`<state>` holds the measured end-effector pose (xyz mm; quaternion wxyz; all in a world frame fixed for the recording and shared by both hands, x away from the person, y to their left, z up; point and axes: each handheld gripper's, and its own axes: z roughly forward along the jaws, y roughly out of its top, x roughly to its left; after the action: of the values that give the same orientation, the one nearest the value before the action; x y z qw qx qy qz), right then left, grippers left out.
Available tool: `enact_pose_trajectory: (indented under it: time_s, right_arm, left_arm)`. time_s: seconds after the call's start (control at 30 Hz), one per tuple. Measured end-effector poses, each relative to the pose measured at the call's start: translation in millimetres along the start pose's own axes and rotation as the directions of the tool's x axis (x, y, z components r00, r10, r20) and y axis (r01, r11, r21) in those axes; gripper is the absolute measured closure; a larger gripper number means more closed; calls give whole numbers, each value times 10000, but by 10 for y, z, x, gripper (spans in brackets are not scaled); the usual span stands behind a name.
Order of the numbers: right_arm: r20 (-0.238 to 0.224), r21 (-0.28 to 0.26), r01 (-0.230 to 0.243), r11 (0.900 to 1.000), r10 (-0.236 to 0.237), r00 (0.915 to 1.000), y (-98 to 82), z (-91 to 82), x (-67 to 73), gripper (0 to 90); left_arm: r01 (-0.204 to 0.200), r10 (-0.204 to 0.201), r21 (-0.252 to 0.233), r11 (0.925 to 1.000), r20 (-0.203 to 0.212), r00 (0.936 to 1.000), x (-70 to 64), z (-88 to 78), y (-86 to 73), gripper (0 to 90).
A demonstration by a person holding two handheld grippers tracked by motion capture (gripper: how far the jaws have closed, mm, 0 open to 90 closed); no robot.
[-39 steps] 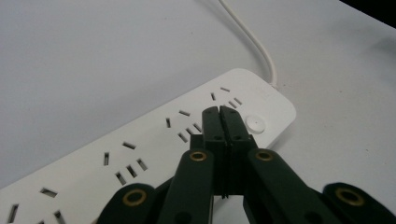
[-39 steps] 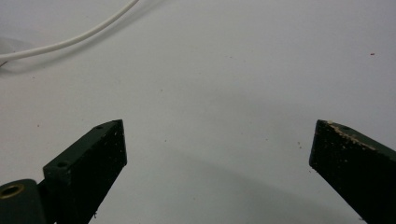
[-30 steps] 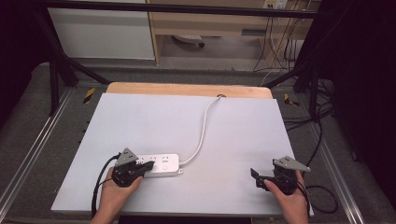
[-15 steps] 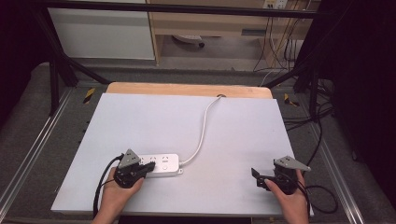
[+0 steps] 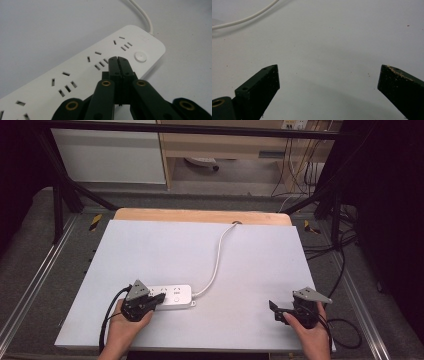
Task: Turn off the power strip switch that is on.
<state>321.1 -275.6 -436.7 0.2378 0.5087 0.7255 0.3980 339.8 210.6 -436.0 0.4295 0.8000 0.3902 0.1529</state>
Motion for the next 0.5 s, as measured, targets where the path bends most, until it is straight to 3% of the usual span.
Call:
enact_pose_trajectory:
  time_s: [0.1, 0.37, 0.5]
  right_arm:
    - [16, -4, 63, 10000, -63, 10000, 0, 4, -2, 46]
    - [14, 36, 88, 10000, -88, 10000, -5, 16, -4, 46]
    - [36, 16, 33, 10000, -33, 10000, -2, 7, -8, 46]
  left_arm:
    - [64, -64, 9, 10000, 70, 10000, 13, 5, -1, 900]
    - [-211, 212, 155, 9997, -29, 9998, -2, 8, 13, 900]
    - [-79, 78, 77, 9999, 126, 9999, 22, 10, 5, 900]
